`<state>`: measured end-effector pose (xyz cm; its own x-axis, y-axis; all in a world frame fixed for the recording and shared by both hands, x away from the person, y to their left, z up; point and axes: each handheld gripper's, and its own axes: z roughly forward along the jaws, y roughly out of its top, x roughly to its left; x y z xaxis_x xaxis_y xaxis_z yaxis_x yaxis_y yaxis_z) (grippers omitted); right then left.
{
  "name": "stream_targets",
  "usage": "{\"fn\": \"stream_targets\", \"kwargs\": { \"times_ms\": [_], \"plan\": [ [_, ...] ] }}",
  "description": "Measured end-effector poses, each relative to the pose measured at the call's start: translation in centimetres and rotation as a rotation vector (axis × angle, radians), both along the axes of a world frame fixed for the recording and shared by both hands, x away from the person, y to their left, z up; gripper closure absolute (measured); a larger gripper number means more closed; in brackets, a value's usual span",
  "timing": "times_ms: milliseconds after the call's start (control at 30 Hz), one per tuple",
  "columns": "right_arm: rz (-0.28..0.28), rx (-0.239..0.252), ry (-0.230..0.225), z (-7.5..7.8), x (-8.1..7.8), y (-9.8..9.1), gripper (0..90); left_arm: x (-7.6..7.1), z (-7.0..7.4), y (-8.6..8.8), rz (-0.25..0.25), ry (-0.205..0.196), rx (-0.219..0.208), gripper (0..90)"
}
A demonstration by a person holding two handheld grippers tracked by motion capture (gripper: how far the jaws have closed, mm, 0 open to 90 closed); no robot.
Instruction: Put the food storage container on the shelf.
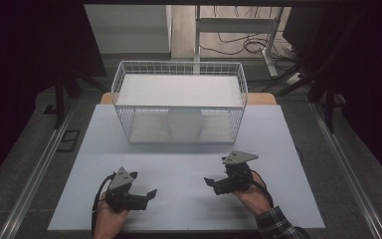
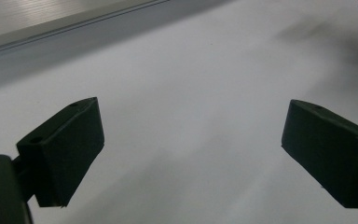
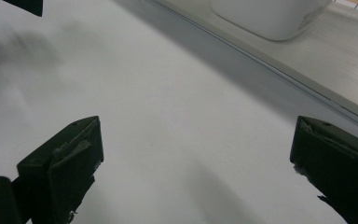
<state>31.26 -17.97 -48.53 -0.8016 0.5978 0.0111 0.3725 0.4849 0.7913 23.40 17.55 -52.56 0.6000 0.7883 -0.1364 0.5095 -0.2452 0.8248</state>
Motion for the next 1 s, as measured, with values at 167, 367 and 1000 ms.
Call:
{"fn": "stream_targets", "kwargs": {
  "times_ms": [167,367,1000],
  "plan": [
    [-0.006,0.003,-0.002,0.0,-0.4,-0.6,1.7,0.0,0.0,0.0,0.001,0.0,0.008,5.4],
    [-0.017,-0.002,0.0,-0.1,-0.9,-1.4,0.8,-0.1,0.1,0.2,0.008,-0.004,0.004,5.2],
    [-0.056,-0.015,-0.016,0.2,-2.7,-3.8,0.0,-1.1,0.9,1.5,0.036,-0.025,0.022,4.4]
  ]
}}
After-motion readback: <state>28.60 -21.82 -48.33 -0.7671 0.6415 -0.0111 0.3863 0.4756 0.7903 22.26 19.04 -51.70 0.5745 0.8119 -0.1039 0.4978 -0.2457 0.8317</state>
